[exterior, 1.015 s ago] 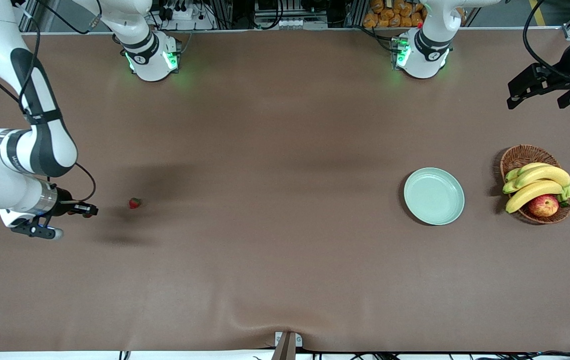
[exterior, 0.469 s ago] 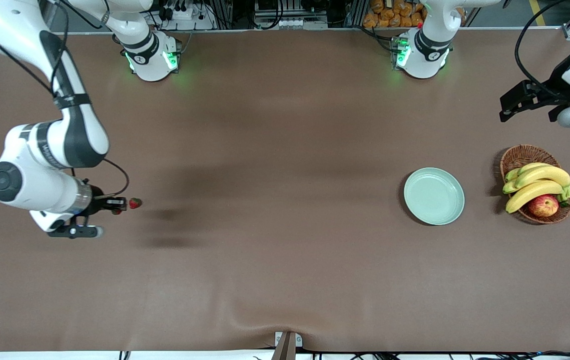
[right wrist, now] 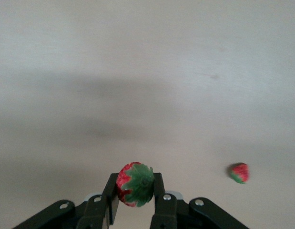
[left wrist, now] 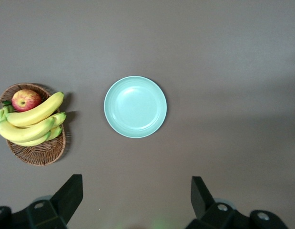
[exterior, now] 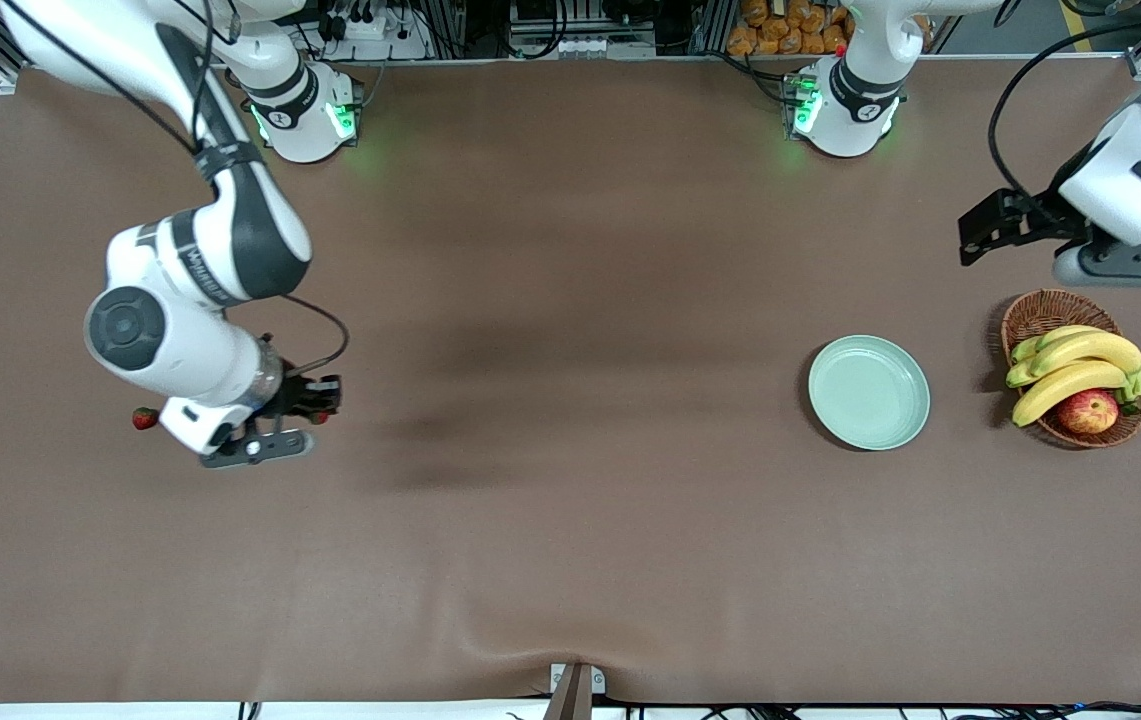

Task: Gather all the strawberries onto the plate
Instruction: 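Carry the strawberry with the right gripper toward the middle while the left gripper approaches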

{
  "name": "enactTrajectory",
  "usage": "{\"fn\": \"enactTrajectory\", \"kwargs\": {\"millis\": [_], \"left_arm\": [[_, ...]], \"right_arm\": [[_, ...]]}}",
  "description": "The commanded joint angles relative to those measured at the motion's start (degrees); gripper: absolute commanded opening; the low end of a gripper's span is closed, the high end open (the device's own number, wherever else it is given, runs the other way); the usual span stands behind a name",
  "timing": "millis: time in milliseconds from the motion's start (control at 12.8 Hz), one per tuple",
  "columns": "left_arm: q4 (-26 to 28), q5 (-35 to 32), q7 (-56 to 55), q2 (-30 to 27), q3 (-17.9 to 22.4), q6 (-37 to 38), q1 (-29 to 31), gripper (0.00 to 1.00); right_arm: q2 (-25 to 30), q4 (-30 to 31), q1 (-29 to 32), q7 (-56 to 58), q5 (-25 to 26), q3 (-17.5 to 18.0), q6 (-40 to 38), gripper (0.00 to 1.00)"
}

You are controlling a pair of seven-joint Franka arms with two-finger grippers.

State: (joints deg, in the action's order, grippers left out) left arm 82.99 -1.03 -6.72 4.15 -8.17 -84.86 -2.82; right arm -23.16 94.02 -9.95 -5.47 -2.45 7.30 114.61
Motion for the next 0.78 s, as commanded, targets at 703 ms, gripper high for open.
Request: {"fn": "enactTrajectory", "kwargs": {"millis": [703], "left_arm": [[3.2, -0.4, -12.7, 7.5, -0.2, -9.3, -12.4, 1.00]], "right_arm": [[-7.1, -8.1, -18.3, -0.3, -3.5, -0.7, 6.5, 0.00]]}}
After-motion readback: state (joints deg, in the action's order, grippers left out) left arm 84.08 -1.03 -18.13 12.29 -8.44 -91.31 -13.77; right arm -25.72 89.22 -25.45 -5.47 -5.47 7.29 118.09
